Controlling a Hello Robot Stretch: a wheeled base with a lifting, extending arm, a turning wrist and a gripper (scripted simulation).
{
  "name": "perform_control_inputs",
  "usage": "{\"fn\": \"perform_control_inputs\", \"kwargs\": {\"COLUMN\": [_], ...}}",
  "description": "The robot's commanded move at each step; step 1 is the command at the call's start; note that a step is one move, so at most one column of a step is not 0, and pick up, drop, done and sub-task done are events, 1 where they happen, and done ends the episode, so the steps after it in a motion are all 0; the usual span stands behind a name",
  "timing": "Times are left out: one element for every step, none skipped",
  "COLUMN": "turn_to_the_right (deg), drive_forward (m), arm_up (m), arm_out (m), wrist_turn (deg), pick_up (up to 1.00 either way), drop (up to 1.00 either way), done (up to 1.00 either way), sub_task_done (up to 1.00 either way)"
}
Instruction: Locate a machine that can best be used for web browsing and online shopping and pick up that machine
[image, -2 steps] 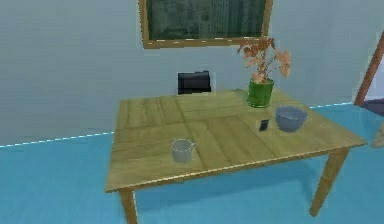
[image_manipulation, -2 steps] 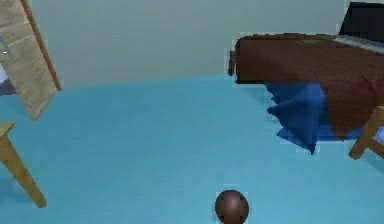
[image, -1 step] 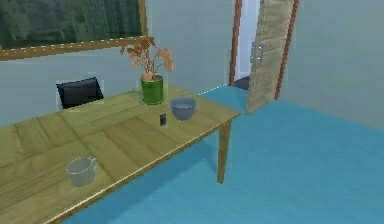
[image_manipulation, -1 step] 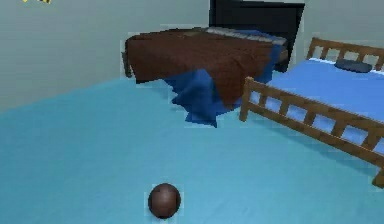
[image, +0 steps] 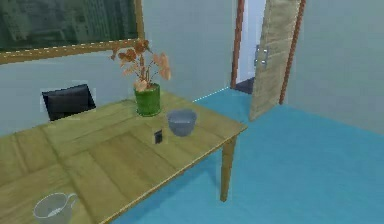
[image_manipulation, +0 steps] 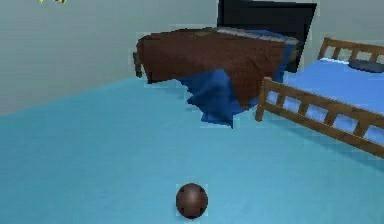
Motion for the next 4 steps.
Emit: {"fn": "perform_control_inputs", "kwargs": {"turn_to_the_right": [27.0, 0.0, 30.0, 0.0], "drive_forward": [0.00, 1.00, 0.00, 0.10], "arm_up": [0.00, 0.00, 0.00, 0.00], "arm_out": [0.00, 0.00, 0.00, 0.00], "wrist_turn": [0.0, 0.0, 0.0, 0.0], "pick_up": [0.00, 0.00, 0.00, 0.00], "drop": [0.00, 0.00, 0.00, 0.00], "done": [0.00, 0.00, 0.00, 0.00], "sub_task_done": [0.00, 0.00, 0.00, 0.00]}}
